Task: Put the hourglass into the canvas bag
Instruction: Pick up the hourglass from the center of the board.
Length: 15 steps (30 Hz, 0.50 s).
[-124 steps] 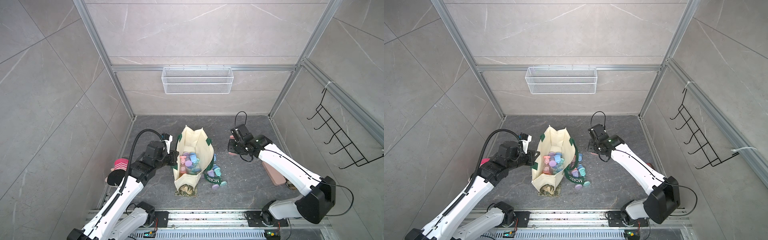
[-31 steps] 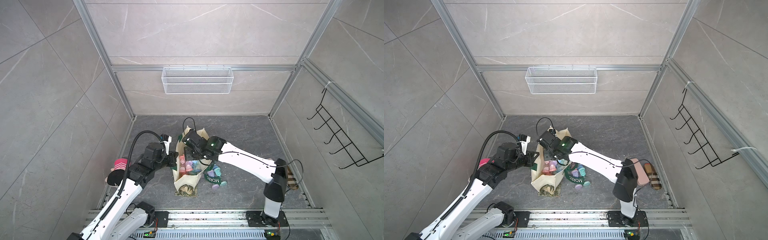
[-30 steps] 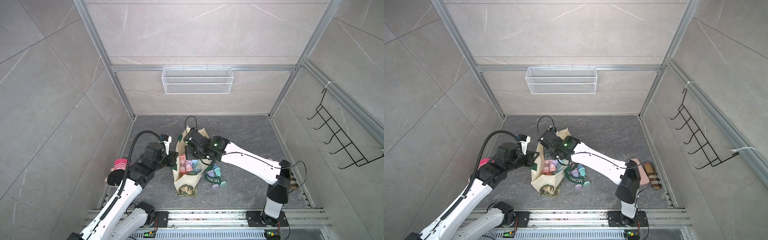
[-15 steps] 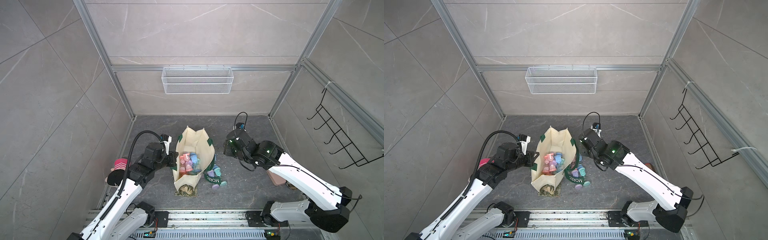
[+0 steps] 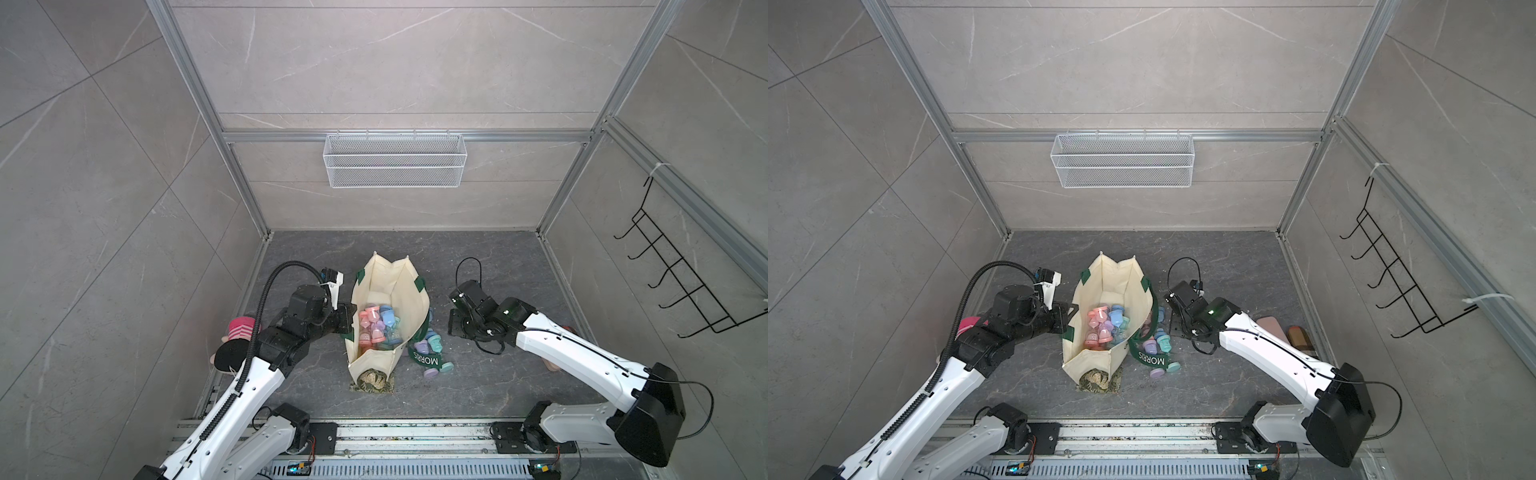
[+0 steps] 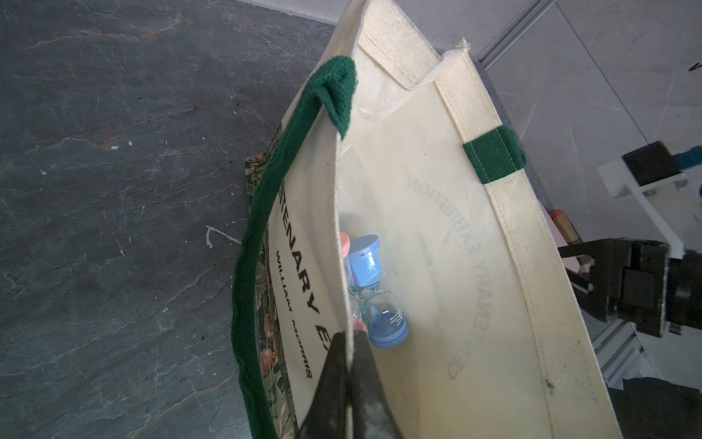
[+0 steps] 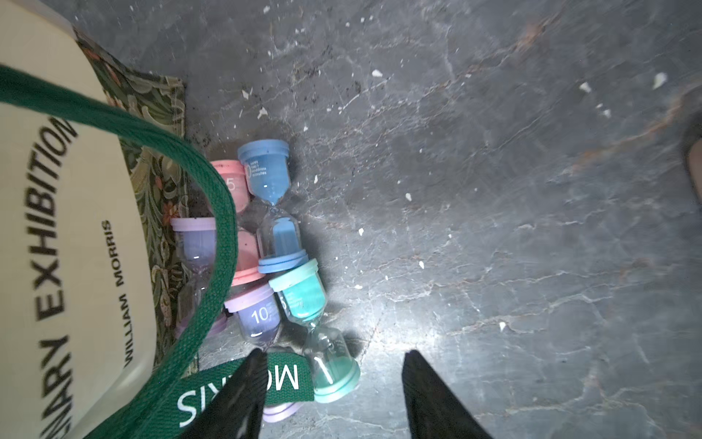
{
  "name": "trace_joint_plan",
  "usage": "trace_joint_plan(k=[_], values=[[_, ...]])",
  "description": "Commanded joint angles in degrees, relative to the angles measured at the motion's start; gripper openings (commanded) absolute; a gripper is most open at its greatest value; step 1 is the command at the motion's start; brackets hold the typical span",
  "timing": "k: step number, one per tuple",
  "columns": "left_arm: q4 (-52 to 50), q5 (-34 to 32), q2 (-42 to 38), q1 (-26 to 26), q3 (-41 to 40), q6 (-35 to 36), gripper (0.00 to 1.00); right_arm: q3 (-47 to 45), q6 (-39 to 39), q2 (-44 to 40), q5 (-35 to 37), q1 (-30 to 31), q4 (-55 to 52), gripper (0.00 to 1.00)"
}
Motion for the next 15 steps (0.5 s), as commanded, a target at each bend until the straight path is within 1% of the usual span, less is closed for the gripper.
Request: trace_joint_plan(k=[1, 5, 10, 15], values=[[2.4, 1.0, -0.6, -0.3, 0.7, 0.8, 0.0, -1.5, 1.0, 2.8, -4.6, -0.1, 4.1, 0.6], [2.4, 0.7, -1.1, -0.2, 0.6, 0.8, 0.0, -4.5, 1.9, 3.9, -7.2, -0.1, 9.3, 0.62], [2.5, 0.9, -0.7, -0.3, 0.7, 0.8, 0.0, -5.2, 2.1, 6.9, -7.6, -0.1, 10.0, 0.62], [2.5, 1.0, -0.8, -0.3, 0.6, 0.8, 0.0, -7.7, 3.1, 7.5, -7.1, -0.1, 10.9, 0.62]])
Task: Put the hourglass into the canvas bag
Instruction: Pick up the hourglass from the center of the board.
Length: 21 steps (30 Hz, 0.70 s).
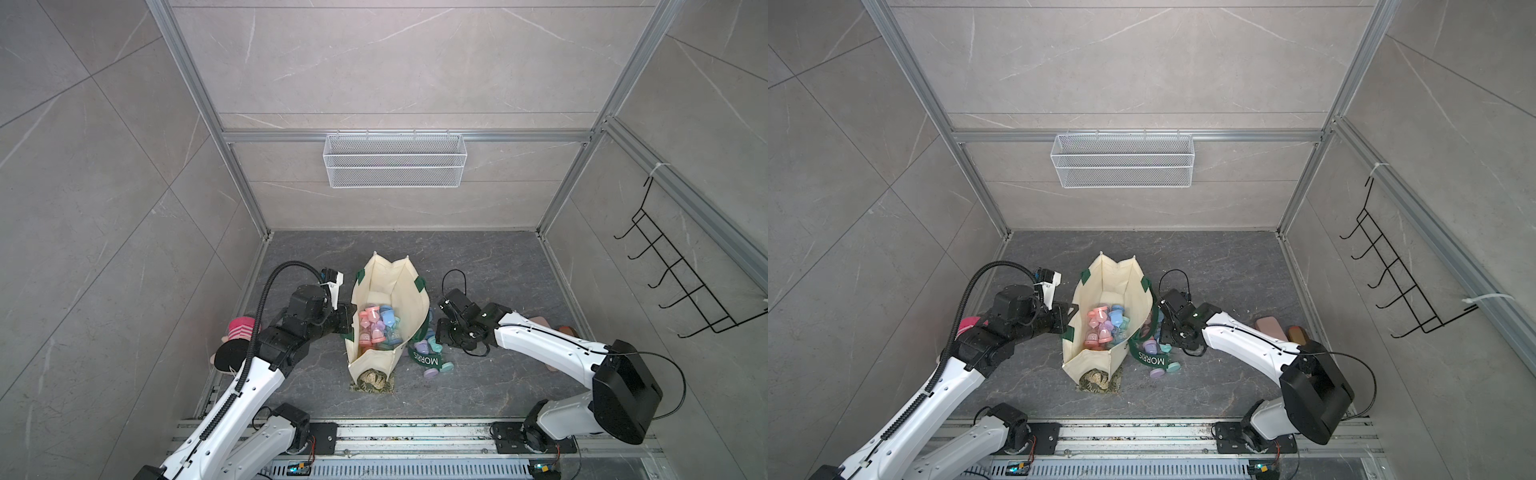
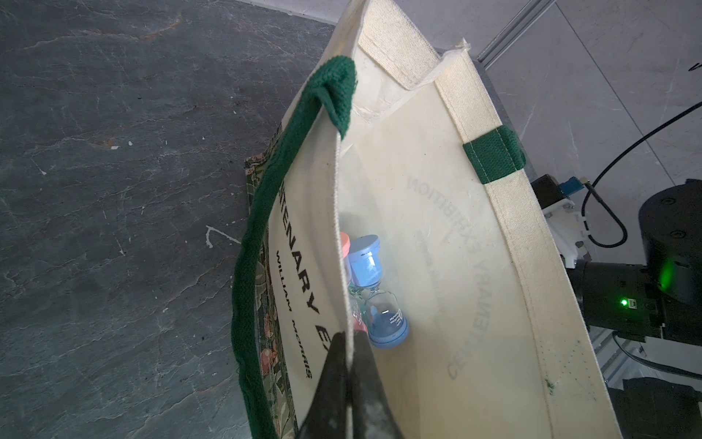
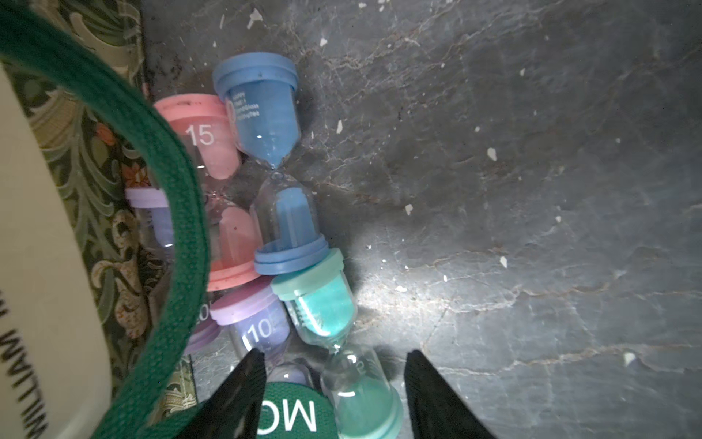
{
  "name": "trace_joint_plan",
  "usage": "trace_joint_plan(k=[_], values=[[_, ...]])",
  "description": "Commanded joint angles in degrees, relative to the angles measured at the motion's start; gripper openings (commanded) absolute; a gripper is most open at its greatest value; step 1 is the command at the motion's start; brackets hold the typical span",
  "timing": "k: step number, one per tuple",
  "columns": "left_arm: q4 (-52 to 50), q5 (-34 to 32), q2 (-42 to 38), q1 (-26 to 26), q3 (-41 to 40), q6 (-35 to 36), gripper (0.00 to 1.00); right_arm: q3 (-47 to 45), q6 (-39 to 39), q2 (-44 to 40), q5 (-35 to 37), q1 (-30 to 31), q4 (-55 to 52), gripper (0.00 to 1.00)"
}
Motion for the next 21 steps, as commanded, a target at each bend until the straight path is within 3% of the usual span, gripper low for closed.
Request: trace_joint_plan(k=[1, 21], values=[[2.6, 1.1, -0.7, -0.2, 0.7, 0.8, 0.0, -1.6, 1.6, 0.9, 0.1, -0.1, 0.5, 0.61], [2.5, 1.2, -0.8, -0.3, 0.6, 0.7, 0.0, 0.1, 1.5, 6.5, 2.9, 3.1, -1.2, 0.61]])
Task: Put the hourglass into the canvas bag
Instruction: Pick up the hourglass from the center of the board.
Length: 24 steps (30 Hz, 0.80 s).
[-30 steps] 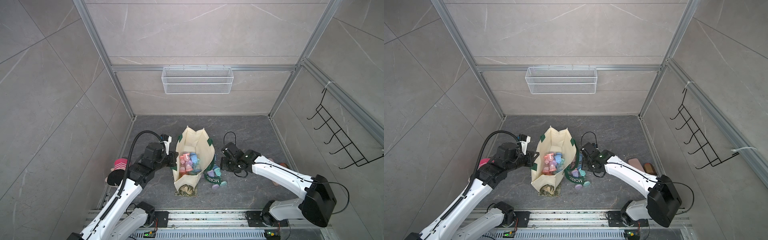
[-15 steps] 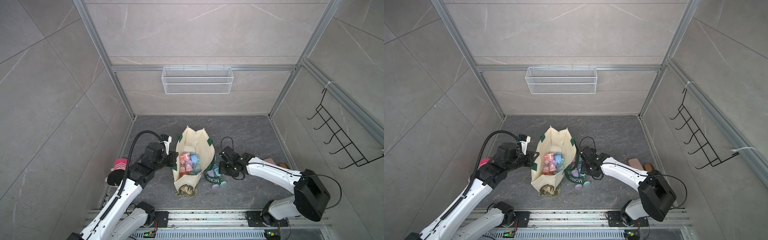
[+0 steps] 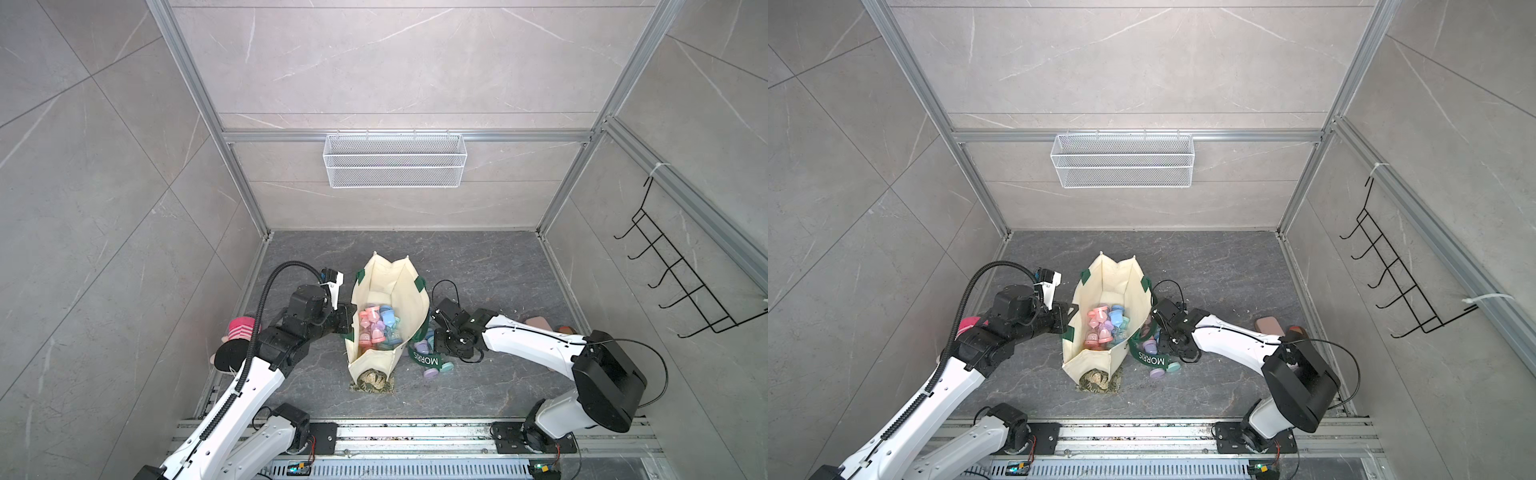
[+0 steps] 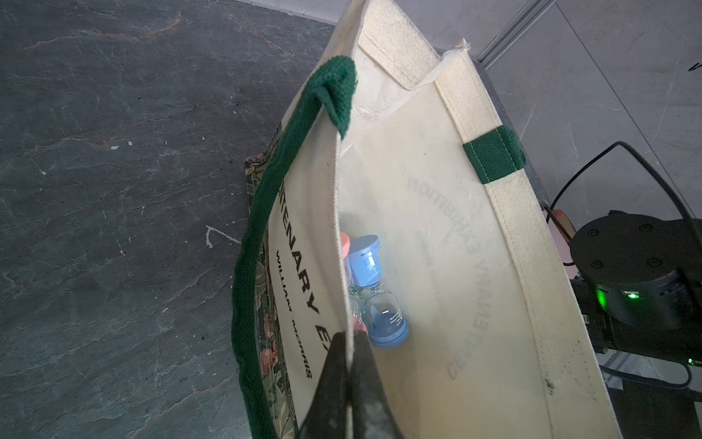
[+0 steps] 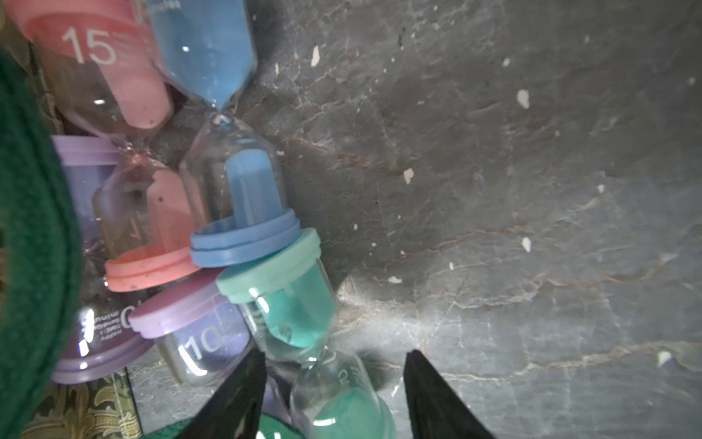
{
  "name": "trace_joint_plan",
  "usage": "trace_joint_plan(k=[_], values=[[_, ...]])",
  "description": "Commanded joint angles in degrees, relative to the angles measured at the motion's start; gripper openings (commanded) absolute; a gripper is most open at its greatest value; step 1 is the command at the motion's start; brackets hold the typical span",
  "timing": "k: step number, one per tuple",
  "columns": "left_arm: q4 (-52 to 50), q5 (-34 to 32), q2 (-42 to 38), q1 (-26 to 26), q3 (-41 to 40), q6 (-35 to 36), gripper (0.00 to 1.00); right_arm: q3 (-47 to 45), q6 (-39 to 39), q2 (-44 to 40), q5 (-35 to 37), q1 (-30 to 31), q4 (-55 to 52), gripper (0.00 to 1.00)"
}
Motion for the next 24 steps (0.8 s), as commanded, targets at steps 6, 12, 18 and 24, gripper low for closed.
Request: trace_joint_plan(k=[6, 12, 18, 24], values=[[2.5, 1.2, -0.8, -0.2, 0.7, 0.7, 0.0, 1.1, 1.5, 2.6, 2.5, 0.4, -2.4, 0.6], [2.5, 1.2, -0.9, -0.2, 0.6, 0.7, 0.0, 0.7, 2.4, 2.9, 3.5, 0.4, -3.3, 0.61], [2.5, 1.3, -1.0, -0.2, 0.7, 0.7, 0.0, 1.2, 1.9, 3.5, 5.3, -0.1, -4.0, 0.62], [2.4, 1.4, -1.1, -0.3, 0.6, 0.7, 0.0, 3.9, 0.1, 6.6, 6.1, -1.2, -3.9, 0.62]])
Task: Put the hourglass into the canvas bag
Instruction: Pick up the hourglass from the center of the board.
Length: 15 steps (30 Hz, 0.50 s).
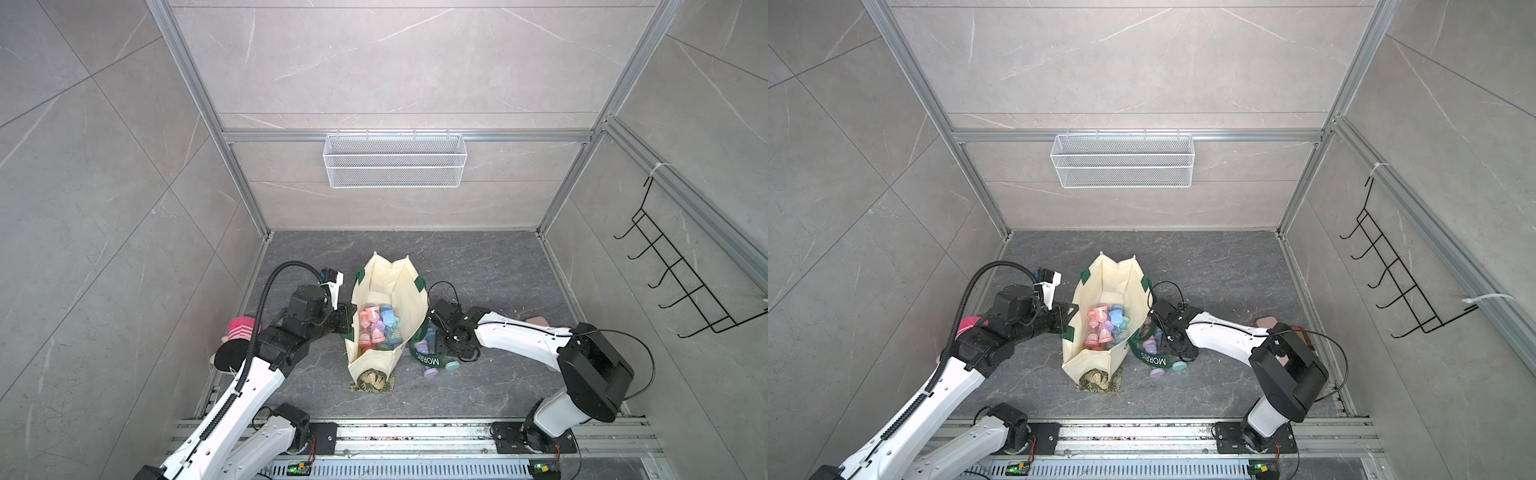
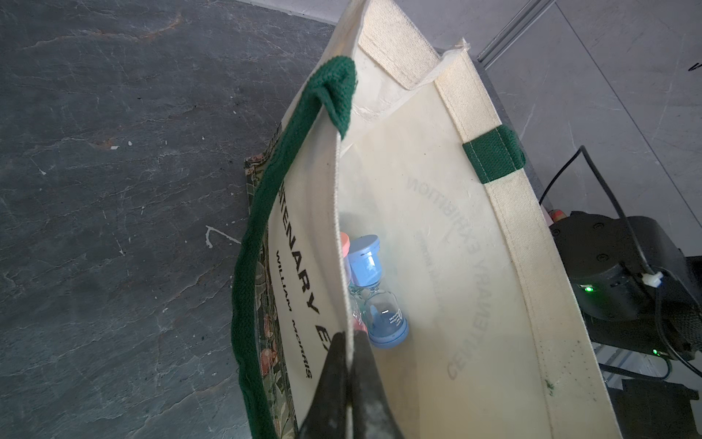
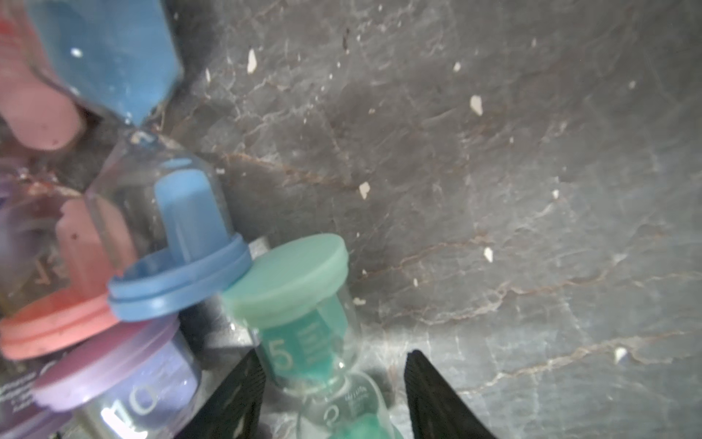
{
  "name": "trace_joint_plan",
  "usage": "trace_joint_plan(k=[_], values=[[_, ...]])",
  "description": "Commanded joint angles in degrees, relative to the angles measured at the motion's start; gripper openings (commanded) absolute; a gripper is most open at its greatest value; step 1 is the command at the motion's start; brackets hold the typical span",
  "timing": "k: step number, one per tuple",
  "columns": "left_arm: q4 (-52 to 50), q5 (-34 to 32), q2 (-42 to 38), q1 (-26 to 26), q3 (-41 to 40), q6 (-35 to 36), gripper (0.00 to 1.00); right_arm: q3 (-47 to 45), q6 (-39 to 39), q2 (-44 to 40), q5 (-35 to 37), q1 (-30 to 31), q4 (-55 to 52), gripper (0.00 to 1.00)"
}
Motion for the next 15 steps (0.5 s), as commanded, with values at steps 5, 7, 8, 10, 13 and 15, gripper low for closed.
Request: trace_joint_plan(k=[5, 7, 8, 10, 13, 15], values=[[2.4, 1.2, -1.2, -0.2, 0.6, 0.7, 0.0, 3.5, -2.2, 4.4, 3.1, -1.7, -0.2, 0.62], [2.4, 1.4, -1.2, -0.2, 0.6, 0.7, 0.0, 3.7, -2.5, 5.0, 3.7, -1.9, 0.4, 0.61], [2.4, 1.3, -1.3, -0.2, 0.7, 0.7, 0.0, 3.9, -2.6, 5.4, 3.9, -2.0, 0.6, 0.61], [2.4, 1.2, -1.2, -0.3, 0.7, 0.7, 0.0, 4.1, -2.7, 6.2, 4.1, -2.3, 1.0, 0.6], [2.4, 1.3, -1.2, -0.2, 0.7, 0.7, 0.0, 4.1, -2.9, 7.2, 4.8, -2.3, 1.2, 0.57], [2.4, 1.2, -1.2, -0.3, 0.7, 0.7, 0.0, 3.6, -3.0, 7.2, 5.0, -2.5, 1.6, 0.55]])
